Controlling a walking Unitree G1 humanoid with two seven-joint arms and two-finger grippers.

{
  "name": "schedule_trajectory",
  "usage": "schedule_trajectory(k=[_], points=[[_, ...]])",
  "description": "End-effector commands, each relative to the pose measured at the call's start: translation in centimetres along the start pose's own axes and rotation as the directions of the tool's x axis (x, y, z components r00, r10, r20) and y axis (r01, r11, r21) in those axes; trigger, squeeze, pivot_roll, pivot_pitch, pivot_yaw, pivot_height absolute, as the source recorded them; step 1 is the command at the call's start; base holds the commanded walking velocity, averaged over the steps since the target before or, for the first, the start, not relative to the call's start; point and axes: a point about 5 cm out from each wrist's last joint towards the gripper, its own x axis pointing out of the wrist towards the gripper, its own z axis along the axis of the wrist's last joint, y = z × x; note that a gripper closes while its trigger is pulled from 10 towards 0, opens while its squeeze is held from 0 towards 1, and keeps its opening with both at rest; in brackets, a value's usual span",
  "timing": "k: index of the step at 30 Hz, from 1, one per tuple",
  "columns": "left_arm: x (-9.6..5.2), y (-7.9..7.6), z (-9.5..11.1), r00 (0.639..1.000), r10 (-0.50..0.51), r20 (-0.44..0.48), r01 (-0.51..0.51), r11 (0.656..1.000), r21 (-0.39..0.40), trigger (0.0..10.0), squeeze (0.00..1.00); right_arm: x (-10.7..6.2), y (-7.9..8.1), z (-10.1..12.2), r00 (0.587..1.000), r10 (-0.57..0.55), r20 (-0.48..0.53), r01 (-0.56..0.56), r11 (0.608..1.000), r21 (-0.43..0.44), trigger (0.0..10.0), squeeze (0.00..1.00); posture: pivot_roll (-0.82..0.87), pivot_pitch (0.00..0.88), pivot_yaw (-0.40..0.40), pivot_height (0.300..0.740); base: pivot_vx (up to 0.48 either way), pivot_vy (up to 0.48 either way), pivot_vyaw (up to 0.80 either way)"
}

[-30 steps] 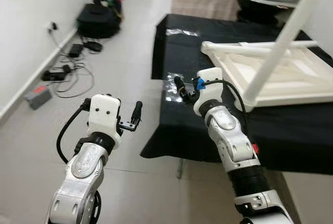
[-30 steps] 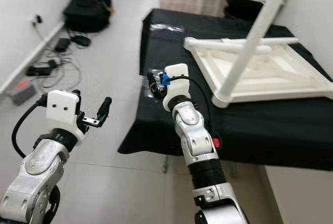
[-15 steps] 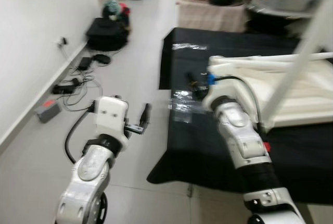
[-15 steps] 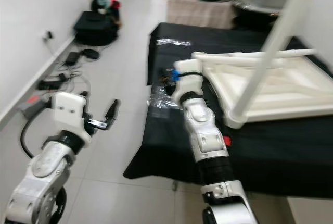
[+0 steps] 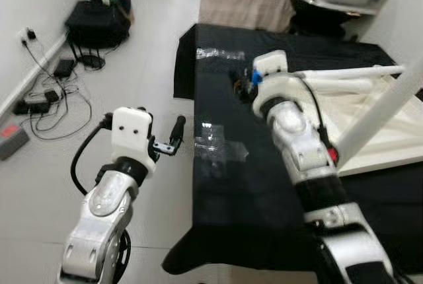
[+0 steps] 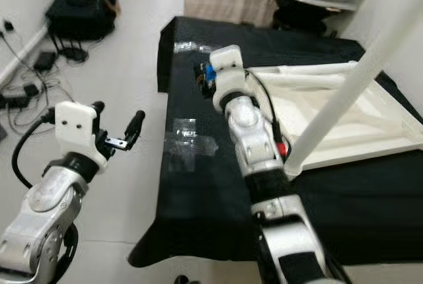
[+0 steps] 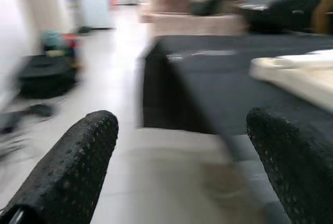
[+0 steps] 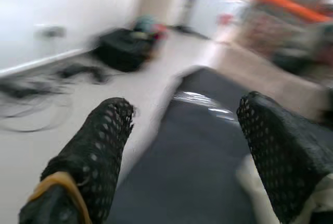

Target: Building children table

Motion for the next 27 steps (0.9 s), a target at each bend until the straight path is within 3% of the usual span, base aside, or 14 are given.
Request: schedule_trajectory(k=[1, 3, 4, 7, 8, 9, 10, 11, 13, 16, 20, 21, 23, 27], points=[[-0.1, -0.6, 0.2, 1.0, -0.027, 0.006, 0.027, 1.0, -0.007, 10.0, 0.0, 0.1, -1.0, -2.5, 0.989, 0.018, -0.146, -0.018, 1.0, -0.001, 10.0, 0.0, 0.06, 0.148, -0.139, 0.74, 0.0, 0.0, 0.0], [-0.2, -0.7, 0.2, 1.0, -0.031, 0.005, 0.031, 0.999, -0.008, 10.0, 0.0, 0.3, -1.4, -2.8, 0.986, 0.009, -0.169, -0.01, 1.0, -0.003, 10.0, 0.0, 0.06, 0.148, -0.139, 0.74, 0.0, 0.0, 0.0], [-0.2, -0.9, 0.4, 0.999, -0.041, 0.006, 0.041, 0.999, -0.013, 10.0, 0.0, 0.6, -2.4, -3.0, 0.98, -0.056, -0.189, 0.059, 0.998, 0.009, 10.0, 0.0, 0.06, 0.161, -0.14, 0.74, 0.0, 0.0, 0.0], [-0.3, -1.0, 0.5, 0.999, -0.045, 0.007, 0.045, 0.999, -0.016, 10.0, 0.0, 0.8, -2.9, -3.1, 0.976, -0.09, -0.199, 0.096, 0.995, 0.021, 10.0, 0.0, 0.06, 0.161, -0.14, 0.74, 0.0, 0.0, 0.0], [-0.4, -1.3, 0.7, 0.998, -0.062, 0.008, 0.062, 0.998, -0.027, 10.0, 0.0, 1.0, -4.0, -2.9, 0.962, -0.18, -0.207, 0.19, 0.981, 0.028, 10.0, 0.0, 0.06, 0.175, -0.143, 0.74, 0.0, 0.0, 0.0], [-0.4, -1.3, 0.7, 0.998, -0.062, 0.008, 0.062, 0.998, -0.027, 10.0, 0.0, 1.0, -4.0, -2.9, 0.962, -0.18, -0.207, 0.19, 0.981, 0.028, 10.0, 0.0, 0.06, 0.175, -0.143, 0.74, 0.0, 0.0, 0.0], [-0.5, -1.6, 0.8, 0.996, -0.084, 0.008, 0.085, 0.996, -0.035, 10.0, 0.0, 1.1, -5.0, -2.8, 0.94, -0.259, -0.223, 0.269, 0.963, 0.014, 10.0, 0.0, 0.05, 0.178, -0.142, 0.74, 0.0, 0.0, 0.0], [-0.5, -1.6, 0.8, 0.996, -0.084, 0.008, 0.085, 0.996, -0.035, 10.0, 0.0, 1.1, -5.0, -2.8, 0.94, -0.259, -0.223, 0.269, 0.963, 0.014, 10.0, 0.0, 0.05, 0.178, -0.142, 0.74, 0.0, 0.0, 0.0], [-0.7, -2.2, 0.9, 0.994, -0.113, 0.001, 0.113, 0.992, -0.05, 10.0, 0.0, 1.2, -6.2, -2.8, 0.899, -0.358, -0.251, 0.362, 0.932, -0.032, 10.0, 0.0, 0.05, 0.201, -0.148, 0.74, 0.0, 0.0, 0.0], [-1.1, -2.7, 0.8, 0.99, -0.142, -0.012, 0.142, 0.988, -0.055, 10.0, 0.0, 1.0, -7.2, -3.0, 0.867, -0.414, -0.278, 0.413, 0.909, -0.065, 10.0, 0.0, 0.05, 0.23, -0.16, 0.74, 0.0, 0.0, 0.0], [-1.2, -2.9, 0.8, 0.988, -0.152, -0.018, 0.15, 0.987, -0.058, 10.0, 0.0, 0.9, -7.5, -3.2, 0.858, -0.424, -0.29, 0.422, 0.903, -0.074, 10.0, 0.0, 0.05, 0.234, -0.16, 0.74, 0.0, 0.0, 0.0], [-1.5, -3.3, 0.8, 0.986, -0.166, -0.025, 0.164, 0.984, -0.067, 10.0, 0.0, 0.6, -8.1, -3.5, 0.841, -0.443, -0.311, 0.447, 0.893, -0.063, 10.0, 1.0, 0.04, 0.268, -0.174, 0.74, 0.0, 0.0, 0.0], [-1.5, -3.3, 0.8, 0.986, -0.166, -0.025, 0.164, 0.984, -0.067, 10.0, 0.0, 0.6, -8.1, -3.5, 0.841, -0.443, -0.311, 0.447, 0.893, -0.063, 10.0, 1.0, 0.04, 0.268, -0.174, 0.74, 0.0, 0.0, 0.0], [-2.3, -4.2, 0.6, 0.979, -0.197, -0.05, 0.192, 0.977, -0.09, 10.0, 0.0, 0.0, -9.7, -3.7, 0.787, -0.519, -0.333, 0.519, 0.849, -0.096, 10.0, 1.0, 0.03, 0.303, -0.185, 0.74, 0.0, 0.0, 0.0]])
